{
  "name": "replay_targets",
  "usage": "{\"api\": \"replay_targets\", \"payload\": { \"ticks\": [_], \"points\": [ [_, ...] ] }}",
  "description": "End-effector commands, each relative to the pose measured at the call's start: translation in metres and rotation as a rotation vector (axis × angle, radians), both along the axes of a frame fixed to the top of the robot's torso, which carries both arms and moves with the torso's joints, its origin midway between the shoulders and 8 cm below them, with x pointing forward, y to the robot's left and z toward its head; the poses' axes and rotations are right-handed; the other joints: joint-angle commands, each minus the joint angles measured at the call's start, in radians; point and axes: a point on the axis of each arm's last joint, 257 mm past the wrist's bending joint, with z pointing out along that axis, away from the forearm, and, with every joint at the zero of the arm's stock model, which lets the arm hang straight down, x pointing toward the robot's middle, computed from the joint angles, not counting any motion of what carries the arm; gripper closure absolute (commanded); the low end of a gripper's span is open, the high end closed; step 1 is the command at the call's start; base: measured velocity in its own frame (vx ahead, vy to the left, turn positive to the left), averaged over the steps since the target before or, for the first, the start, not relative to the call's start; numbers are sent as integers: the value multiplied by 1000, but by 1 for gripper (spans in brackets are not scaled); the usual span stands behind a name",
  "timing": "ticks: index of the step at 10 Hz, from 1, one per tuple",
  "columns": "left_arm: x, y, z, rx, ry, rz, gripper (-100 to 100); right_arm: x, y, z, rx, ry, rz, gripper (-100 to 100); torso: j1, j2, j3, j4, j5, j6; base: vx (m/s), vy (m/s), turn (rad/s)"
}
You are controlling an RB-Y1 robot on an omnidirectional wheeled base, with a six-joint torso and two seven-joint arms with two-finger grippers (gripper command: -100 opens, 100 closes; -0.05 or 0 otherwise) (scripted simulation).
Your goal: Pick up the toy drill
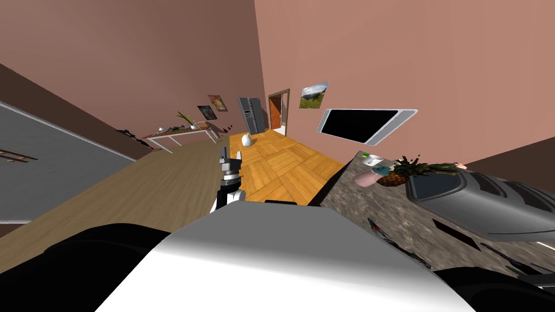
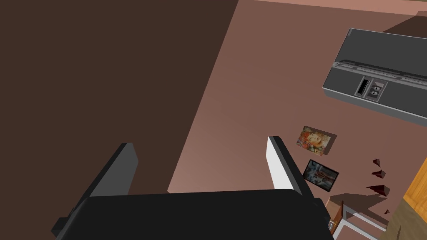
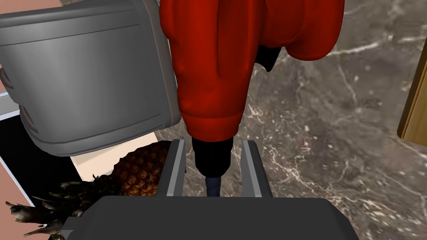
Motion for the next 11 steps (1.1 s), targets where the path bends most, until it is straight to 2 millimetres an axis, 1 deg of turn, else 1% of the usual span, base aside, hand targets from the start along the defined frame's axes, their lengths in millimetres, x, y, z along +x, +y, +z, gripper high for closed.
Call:
{"api": "replay_targets", "payload": {
  "ticks": [1, 2, 3, 4, 5, 6, 7, 8, 10, 11],
  "points": [
    [0, 0, 0, 0, 0, 0, 0, 10, -4, 1, 2, 18, 32, 100, 0, 0, 0, 0, 0, 0, 55, 27, -217],
    [0, 0, 0, 0, 0, 0, 0, 26, -3, 3, 1, -11, 42, 100, 0, -1, 0, 0, 0, 1, 39, 28, -139],
    [0, 0, 0, 0, 0, 0, 0, 27, -7, 3, 3, 22, 65, 100, 0, -1, 0, 0, 0, -1, 47, 41, -225],
    [0, 0, 0, 0, 0, 0, 0, 43, -7, 5, 1, -9, 74, 100, 1, -1, 0, 0, 0, 1, 37, 34, -134],
    [0, 0, 0, 0, 0, 0, 0, 44, -6, 5, 1, -12, 75, 100, 1, -1, 0, 0, 0, -1, 9, 17, 37],
    [0, 0, 0, 0, 0, 0, 0, 50, -8, 6, 3, 13, 103, 100, 0, 0, 0, 0, 1, -2, 30, 21, -170],
    [0, 0, 0, 0, 0, 0, 0, 62, -9, 9, -1, -13, 107, 100, 0, 0, 0, 0, 1, 1, 35, 25, -173],
    [0, 0, 0, 0, 0, 0, 0, 65, -13, 11, -1, 12, 128, 100, 1, 1, 0, 0, 1, 0, 49, 38, -191],
    [0, 0, 0, 0, 0, 0, 0, 92, -14, 19, -6, -9, 164, 100, 2, 0, 0, 0, 1, -1, 37, 32, -168],
    [0, 0, 0, 0, 0, 0, 0, 97, -14, 20, -6, -19, 168, 100, 2, 0, 0, 0, 3, 0, 32, 29, -135]
  ]
}}
